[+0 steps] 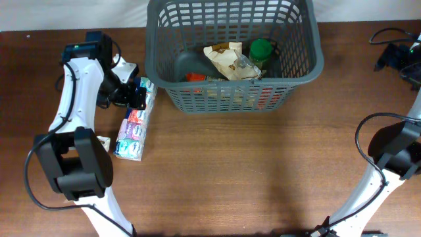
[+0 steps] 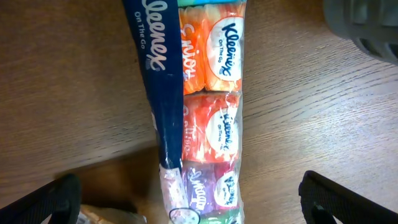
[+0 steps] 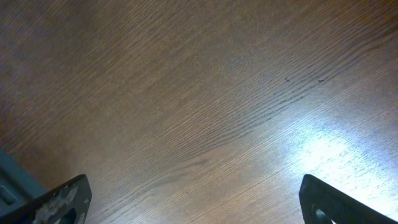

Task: Pack container
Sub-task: 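Lower the left gripper onto the Kleenex tissue pack and close on it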

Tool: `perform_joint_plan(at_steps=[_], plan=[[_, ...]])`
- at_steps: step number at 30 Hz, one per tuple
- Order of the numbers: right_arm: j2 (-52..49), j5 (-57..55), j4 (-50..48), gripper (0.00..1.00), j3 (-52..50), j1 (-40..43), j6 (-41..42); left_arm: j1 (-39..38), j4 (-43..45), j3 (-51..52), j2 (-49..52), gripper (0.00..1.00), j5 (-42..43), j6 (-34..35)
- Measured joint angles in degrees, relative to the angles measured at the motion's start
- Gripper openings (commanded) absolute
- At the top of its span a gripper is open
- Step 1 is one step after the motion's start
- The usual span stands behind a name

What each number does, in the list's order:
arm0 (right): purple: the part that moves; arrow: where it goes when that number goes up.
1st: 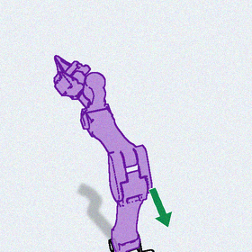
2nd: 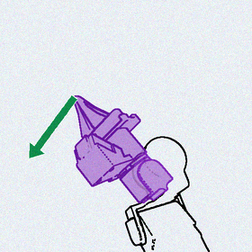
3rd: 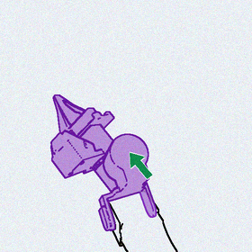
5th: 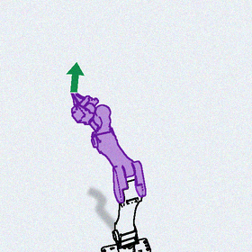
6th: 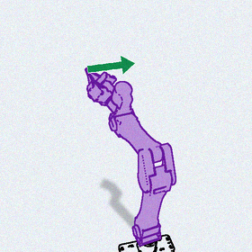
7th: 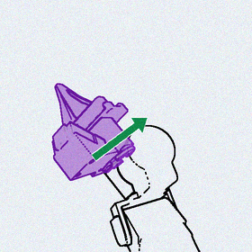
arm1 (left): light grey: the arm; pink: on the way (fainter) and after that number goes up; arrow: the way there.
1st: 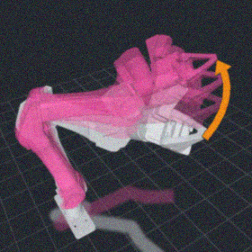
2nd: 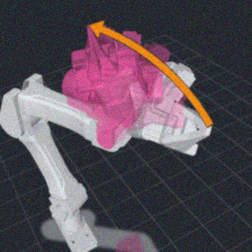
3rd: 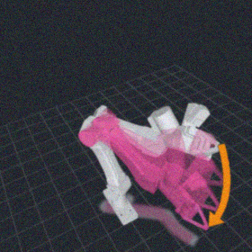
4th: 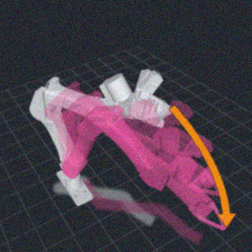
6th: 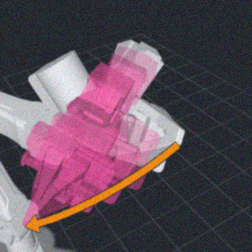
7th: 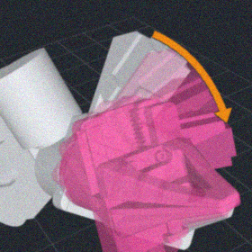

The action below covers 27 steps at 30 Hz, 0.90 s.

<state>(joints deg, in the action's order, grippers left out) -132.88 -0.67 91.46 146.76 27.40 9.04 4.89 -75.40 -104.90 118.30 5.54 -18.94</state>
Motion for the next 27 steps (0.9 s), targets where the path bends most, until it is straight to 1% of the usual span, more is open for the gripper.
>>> perform_joint_plan(at_steps=[10,16,23,27], plan=[[0.0,0.0,0.02,0.99,0.0,0.0,0.02,0.0,-0.17,0.0,5.75,1.0,0.46,0.0],[0.0,0.02,0.0,0.99,0.0,0.0,0.0,-0.94,0.22,0.0,7.04,0.99,0.24,0.09],[0.0,0.0,0.0,0.99,0.0,0.0,0.02,-3.8,1.31,0.0,7.82,0.99,-1.42,0.48],[0.0,0.0,0.0,0.99,0.0,0.0,-0.02,-3.87,1.77,0.0,7.82,0.99,-1.6,0.48]])
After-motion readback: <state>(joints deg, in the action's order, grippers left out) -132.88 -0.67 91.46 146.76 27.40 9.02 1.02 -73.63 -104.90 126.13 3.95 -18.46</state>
